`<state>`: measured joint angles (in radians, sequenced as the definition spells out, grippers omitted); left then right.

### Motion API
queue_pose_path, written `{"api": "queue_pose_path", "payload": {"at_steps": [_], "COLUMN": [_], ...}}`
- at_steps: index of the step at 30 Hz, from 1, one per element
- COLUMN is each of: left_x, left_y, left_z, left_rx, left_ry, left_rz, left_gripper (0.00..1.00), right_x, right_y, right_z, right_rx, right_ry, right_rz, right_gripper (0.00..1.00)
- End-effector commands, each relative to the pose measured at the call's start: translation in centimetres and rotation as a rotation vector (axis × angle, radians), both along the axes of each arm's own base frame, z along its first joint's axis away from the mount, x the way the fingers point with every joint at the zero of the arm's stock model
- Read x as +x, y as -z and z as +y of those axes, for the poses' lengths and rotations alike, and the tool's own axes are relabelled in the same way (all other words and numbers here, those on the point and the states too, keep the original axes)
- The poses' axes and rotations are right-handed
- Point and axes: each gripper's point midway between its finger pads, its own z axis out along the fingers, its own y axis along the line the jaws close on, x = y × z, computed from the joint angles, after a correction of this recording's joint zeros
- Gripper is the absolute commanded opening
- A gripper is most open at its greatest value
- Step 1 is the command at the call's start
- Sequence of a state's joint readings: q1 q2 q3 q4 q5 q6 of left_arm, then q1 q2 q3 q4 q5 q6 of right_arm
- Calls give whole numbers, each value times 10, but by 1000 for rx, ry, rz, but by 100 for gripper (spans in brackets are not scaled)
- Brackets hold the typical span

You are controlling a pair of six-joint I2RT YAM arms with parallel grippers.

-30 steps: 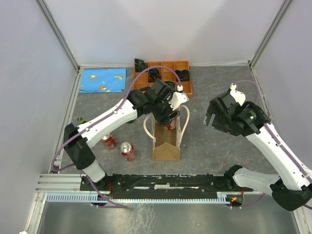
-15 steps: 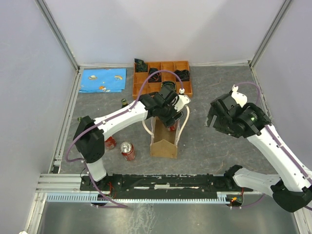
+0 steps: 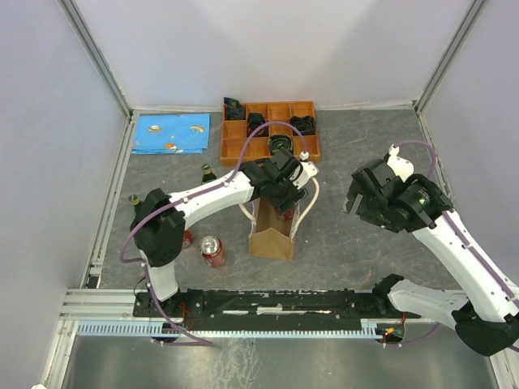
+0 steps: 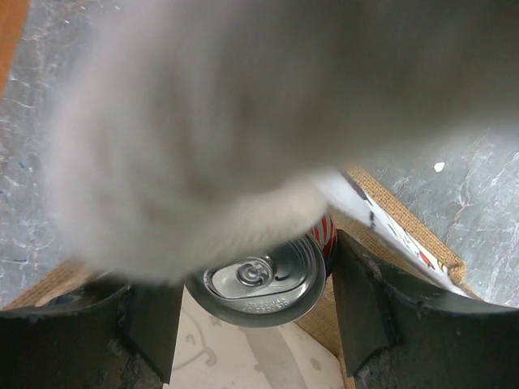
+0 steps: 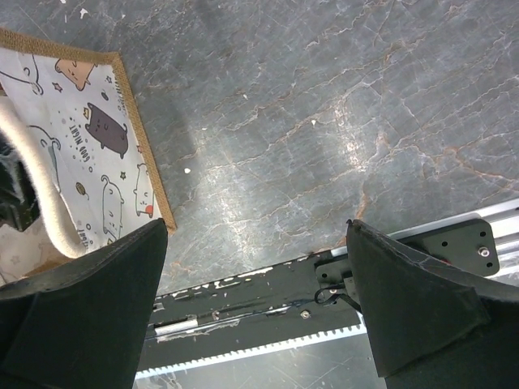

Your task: Place the beverage into the canvas bag

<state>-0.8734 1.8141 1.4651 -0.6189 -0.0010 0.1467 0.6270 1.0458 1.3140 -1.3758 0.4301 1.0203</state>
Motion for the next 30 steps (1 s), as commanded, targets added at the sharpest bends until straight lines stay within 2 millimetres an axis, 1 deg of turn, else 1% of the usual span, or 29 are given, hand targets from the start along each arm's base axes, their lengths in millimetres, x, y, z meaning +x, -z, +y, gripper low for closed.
{"api": "queue_pose_path", "payload": {"at_steps": [1,4,6,7,9,11,13,16,17,21,23,24,26,28,29,30], "left_x": [9,10,10,10,10,8,6,2,2,-3,-4,-5,-6,-7,-9,-11], "left_y": [-7,-3,-2,-2,-3,-7,-15,-32,-37,-55,-67,-76,-97,-126,-148,-165], "left_z": [-20,-21,-20,-21,-19,-17,-15,-11,-9,-5,-3,-2,2,8,13,20], "left_rx": [-64,-55,-49,-46,-40,-38,-43,-59,-65,-86,-99,-112,-140,-185,-222,-251], "left_ry": [-36,-43,-47,-47,-50,-46,-41,-37,-38,-31,-30,-31,-29,-25,-25,-25], "left_rz": [-48,-52,-51,-51,-50,-53,-54,-64,-71,-85,-97,-109,-145,-198,-236,-265], "left_gripper": [3,3,7,15,42,64,77,91,99,99,99,99,99,99,99,99], "right_x": [-3,-5,-5,-6,-6,-5,-4,-3,-2,0,1,1,1,0,0,0], "right_y": [-4,-4,-5,-4,-5,-5,-5,-5,-4,-4,-4,-3,-3,-3,-3,-3], "right_z": [-9,-11,-11,-12,-12,-11,-10,-8,-7,-4,-3,-3,-3,-3,-2,-3], "right_rx": [-8,-11,-12,-15,-13,-13,-9,-10,-9,-6,-7,-7,-5,-5,-4,-5], "right_ry": [31,34,36,36,36,36,32,29,26,17,16,16,15,14,14,14], "right_rz": [-20,-21,-23,-20,-23,-21,-22,-18,-17,-14,-10,-8,-8,-7,-5,-5], "right_gripper": [99,99,99,99,99,99,99,99,99,99,99,99,99,99,99,99]}}
